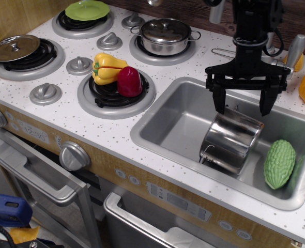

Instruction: Flip pot upright in sink

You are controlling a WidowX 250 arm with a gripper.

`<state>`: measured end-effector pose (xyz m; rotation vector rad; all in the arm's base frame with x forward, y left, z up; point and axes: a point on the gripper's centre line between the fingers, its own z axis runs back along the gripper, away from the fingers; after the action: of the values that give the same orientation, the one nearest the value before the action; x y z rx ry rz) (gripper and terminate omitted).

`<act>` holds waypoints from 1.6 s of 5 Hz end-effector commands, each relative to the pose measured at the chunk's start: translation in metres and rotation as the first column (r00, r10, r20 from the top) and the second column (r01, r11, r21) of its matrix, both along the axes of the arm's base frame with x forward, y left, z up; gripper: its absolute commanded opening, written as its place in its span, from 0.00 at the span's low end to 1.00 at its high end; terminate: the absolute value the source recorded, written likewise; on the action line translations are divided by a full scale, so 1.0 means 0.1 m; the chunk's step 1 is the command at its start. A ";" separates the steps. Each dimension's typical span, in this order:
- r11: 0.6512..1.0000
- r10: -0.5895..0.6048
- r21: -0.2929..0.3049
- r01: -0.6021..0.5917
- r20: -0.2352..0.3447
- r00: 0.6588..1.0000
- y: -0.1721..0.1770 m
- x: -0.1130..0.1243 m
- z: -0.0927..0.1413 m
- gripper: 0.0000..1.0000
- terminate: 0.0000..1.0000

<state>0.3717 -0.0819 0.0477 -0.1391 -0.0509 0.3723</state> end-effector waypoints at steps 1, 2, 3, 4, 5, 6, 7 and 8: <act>0.999 0.018 -0.047 -0.012 0.113 0.993 0.04 0.10 0.06 1.00 0.00; 0.998 0.015 -0.066 -0.006 0.131 0.991 0.08 0.09 0.00 1.00 0.00; 0.993 0.040 -0.118 -0.021 0.154 0.987 0.06 0.09 -0.10 1.00 0.00; 0.983 0.078 -0.175 -0.049 0.164 0.983 -0.01 0.10 -0.14 1.00 0.00; 0.969 0.113 -0.237 -0.068 0.179 0.977 -0.09 0.09 -0.26 1.00 0.00; 0.944 0.177 -0.310 -0.114 0.183 0.967 -0.22 0.06 -0.35 1.00 0.00; 0.918 0.232 -0.363 -0.158 0.168 0.958 -0.31 0.02 -0.38 1.00 0.00; 0.903 0.260 -0.391 -0.178 0.169 0.951 -0.34 0.02 -0.43 0.00 0.00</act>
<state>0.3745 -0.1173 0.0015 -0.5733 -0.2052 0.6194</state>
